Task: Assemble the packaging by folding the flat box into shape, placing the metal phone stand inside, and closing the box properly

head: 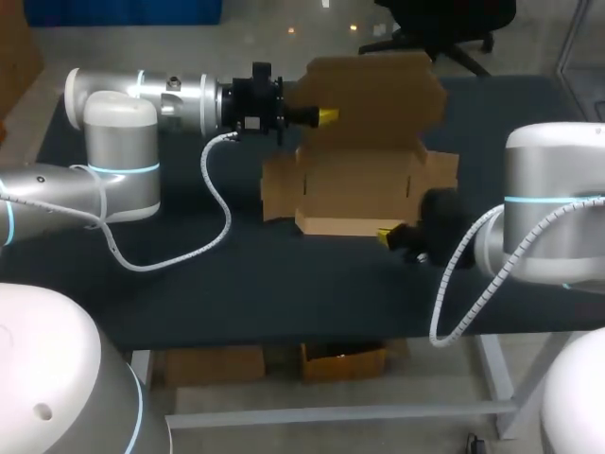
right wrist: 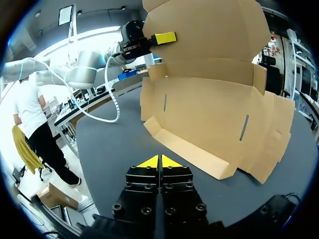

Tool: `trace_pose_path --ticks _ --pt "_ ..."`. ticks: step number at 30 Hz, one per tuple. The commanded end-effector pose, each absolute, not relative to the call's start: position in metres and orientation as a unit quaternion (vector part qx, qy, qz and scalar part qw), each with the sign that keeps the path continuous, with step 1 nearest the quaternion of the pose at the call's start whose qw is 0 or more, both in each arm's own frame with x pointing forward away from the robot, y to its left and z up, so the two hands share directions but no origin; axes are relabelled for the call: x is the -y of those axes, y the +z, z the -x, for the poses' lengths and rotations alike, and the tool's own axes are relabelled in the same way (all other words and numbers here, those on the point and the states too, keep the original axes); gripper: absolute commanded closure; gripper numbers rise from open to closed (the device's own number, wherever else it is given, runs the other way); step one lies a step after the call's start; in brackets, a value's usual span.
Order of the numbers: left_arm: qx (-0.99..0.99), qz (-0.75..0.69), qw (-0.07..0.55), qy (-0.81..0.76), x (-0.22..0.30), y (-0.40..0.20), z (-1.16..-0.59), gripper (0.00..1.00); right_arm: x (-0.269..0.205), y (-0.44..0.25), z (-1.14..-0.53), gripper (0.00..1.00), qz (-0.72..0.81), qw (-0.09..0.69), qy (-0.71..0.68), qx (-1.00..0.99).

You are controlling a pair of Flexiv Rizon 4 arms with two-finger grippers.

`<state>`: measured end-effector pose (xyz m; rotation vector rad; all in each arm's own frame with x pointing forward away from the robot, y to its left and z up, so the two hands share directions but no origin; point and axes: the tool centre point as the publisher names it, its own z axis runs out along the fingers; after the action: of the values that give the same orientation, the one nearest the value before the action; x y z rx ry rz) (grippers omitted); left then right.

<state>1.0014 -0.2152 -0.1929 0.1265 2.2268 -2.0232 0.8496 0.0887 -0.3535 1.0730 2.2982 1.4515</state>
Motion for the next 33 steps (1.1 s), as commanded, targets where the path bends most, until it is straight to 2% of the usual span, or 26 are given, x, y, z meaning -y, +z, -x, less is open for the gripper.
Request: trace_pose_path --ticks 1,33 --pt "-0.737 -0.042 0.066 -0.671 0.216 -0.194 -1.001 1.0 -0.111 -0.374 -0.862 1.0 -0.372 0.121 0.495 -0.776" --pt "-0.737 -0.042 0.066 -0.671 0.216 -0.194 -1.001 1.0 -0.136 -0.409 -0.906 1.0 -0.41 0.11 0.478 -0.769"
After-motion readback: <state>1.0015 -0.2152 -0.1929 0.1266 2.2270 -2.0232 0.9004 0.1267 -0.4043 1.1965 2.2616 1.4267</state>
